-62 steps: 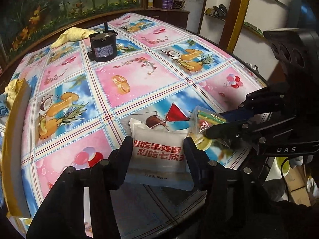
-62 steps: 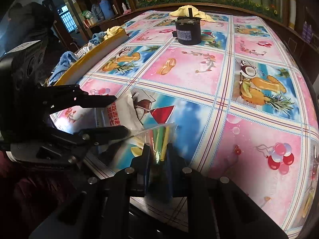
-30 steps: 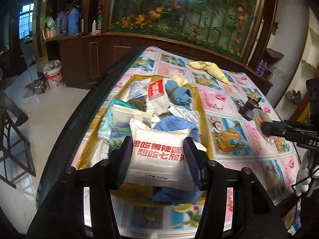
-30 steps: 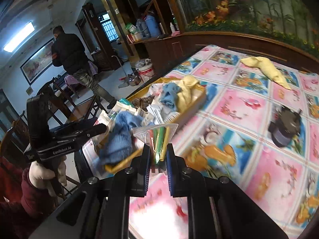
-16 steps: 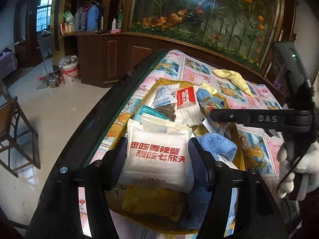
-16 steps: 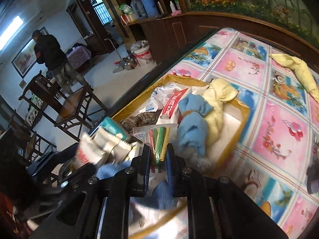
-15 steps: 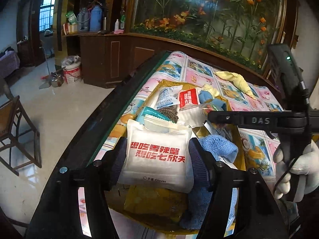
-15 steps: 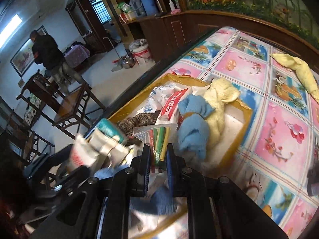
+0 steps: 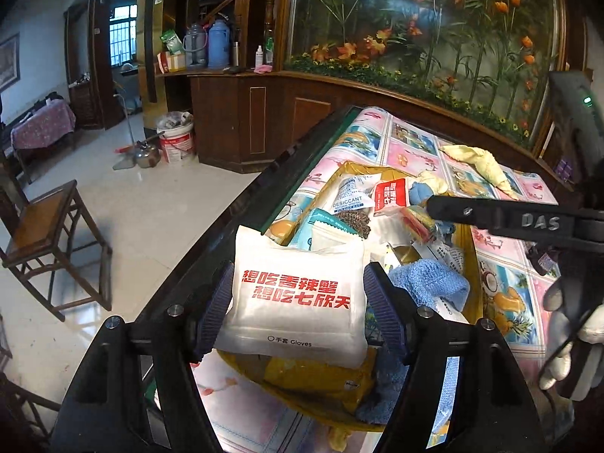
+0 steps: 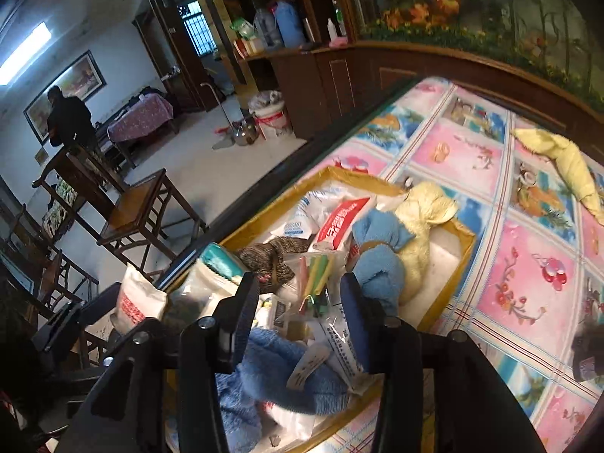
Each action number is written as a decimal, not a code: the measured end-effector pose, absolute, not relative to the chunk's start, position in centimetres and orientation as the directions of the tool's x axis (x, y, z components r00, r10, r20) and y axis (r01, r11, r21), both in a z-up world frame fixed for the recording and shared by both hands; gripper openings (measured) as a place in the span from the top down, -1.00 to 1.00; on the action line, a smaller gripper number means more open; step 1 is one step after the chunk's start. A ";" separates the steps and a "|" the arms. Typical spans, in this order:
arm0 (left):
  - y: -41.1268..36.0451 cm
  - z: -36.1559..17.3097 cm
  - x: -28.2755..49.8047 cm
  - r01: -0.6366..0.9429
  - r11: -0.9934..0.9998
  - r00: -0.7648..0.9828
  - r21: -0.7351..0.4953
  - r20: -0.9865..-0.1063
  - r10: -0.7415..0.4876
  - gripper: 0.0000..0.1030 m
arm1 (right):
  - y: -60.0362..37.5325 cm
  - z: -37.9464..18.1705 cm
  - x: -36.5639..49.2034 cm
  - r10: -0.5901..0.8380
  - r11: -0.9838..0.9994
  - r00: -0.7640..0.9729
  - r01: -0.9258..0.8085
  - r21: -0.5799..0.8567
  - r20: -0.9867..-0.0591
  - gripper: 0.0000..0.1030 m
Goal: Organize soft objects
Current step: 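Open both tools and withdraw them from the foam box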
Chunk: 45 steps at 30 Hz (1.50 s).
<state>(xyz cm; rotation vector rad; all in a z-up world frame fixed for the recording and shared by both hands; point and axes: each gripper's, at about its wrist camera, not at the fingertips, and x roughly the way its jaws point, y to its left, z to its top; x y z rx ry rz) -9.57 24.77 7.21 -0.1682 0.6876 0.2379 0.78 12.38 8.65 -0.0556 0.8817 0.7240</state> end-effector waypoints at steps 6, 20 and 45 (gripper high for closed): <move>23.5 8.4 -10.8 -0.288 0.957 0.757 -0.033 -0.620 0.207 -0.38 | 10.6 10.2 -1.5 0.582 0.754 0.441 -0.608 0.249 -0.684 0.00; 19.5 10.7 -13.5 -0.287 0.956 0.782 0.059 -0.561 0.270 -0.38 | 6.1 9.0 -6.1 0.592 0.763 0.446 -0.578 0.289 -0.671 -0.05; 15.4 10.9 -14.0 -0.267 0.955 0.782 0.130 -0.550 0.293 -0.39 | 3.6 8.7 -9.2 0.592 0.770 0.484 -0.577 0.273 -0.645 -0.16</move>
